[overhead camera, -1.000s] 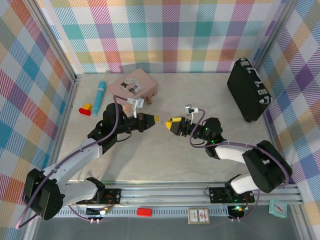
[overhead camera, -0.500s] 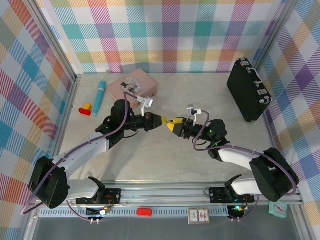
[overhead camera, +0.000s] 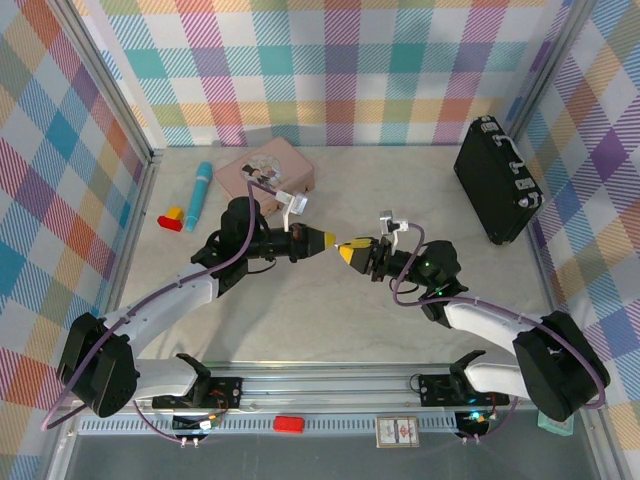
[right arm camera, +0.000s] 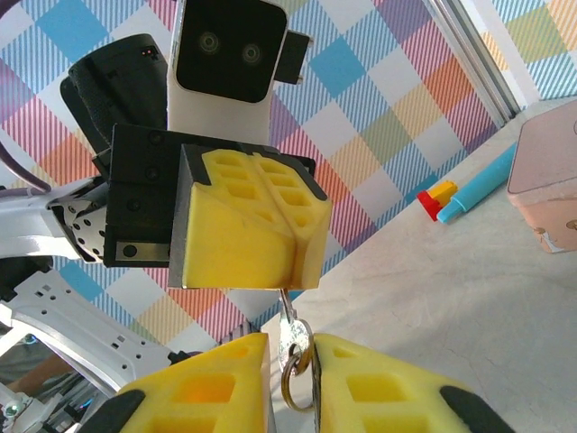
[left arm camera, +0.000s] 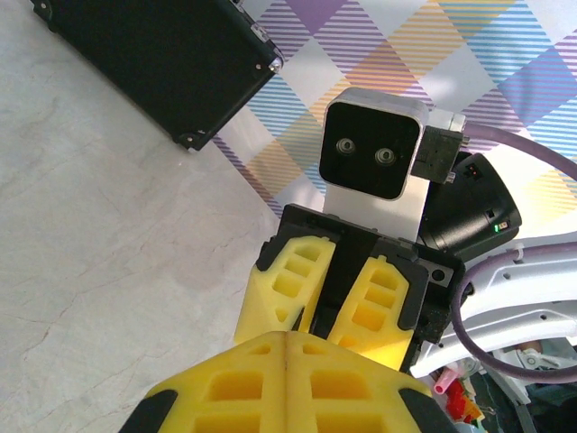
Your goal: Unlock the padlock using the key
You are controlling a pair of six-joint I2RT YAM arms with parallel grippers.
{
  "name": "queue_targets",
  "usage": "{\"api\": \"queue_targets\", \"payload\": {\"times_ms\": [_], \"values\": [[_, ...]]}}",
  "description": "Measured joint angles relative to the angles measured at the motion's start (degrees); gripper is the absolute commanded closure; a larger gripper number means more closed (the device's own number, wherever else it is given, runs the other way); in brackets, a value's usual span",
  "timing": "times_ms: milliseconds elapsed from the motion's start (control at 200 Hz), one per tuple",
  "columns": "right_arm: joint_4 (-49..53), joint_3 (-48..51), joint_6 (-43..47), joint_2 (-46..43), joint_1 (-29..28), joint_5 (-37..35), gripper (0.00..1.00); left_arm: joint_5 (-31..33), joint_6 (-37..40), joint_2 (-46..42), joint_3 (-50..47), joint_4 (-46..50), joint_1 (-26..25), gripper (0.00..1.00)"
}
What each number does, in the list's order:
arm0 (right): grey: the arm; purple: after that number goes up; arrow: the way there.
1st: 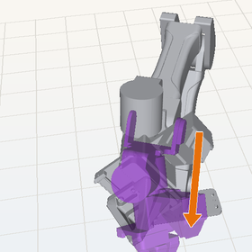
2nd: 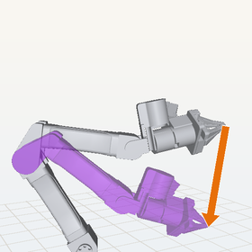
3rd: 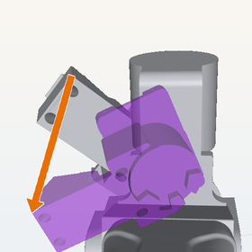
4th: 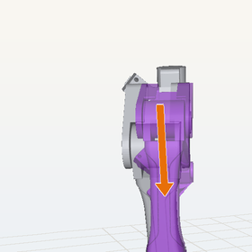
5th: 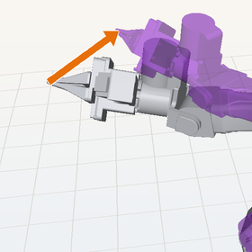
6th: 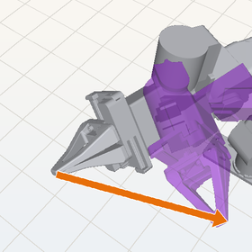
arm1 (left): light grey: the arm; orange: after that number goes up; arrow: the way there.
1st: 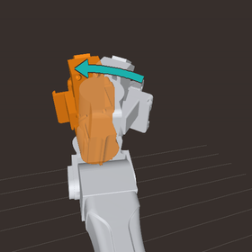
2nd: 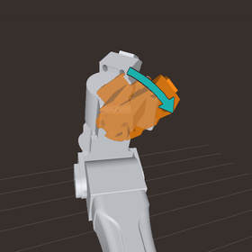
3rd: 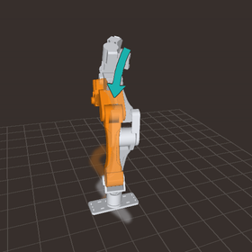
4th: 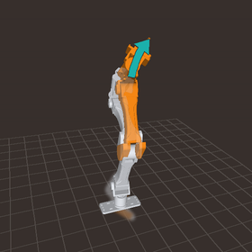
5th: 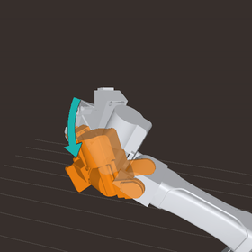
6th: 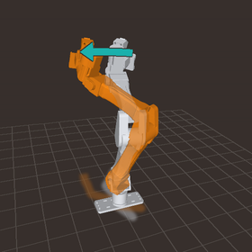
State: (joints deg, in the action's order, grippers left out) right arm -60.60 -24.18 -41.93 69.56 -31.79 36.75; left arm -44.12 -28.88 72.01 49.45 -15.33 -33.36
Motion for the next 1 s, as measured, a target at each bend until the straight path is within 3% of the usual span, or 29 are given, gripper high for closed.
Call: {"api": "queue_targets", "payload": {"times_ms": [575,690,1000], "values": [[-0.2,-0.2,-0.5,1.2,0.0,1.0,0.78,0.0,0.0,0.1,0.0,-0.1,-0.2,1.00],[-0.2,-0.3,-0.8,1.2,0.0,1.0,0.84,-0.3,0.0,0.2,0.0,-0.2,-0.3,1.00],[-0.3,-0.3,-0.9,1.2,0.0,0.8,0.82,-0.4,0.0,0.7,0.0,-1.4,-0.3,1.00]]}}
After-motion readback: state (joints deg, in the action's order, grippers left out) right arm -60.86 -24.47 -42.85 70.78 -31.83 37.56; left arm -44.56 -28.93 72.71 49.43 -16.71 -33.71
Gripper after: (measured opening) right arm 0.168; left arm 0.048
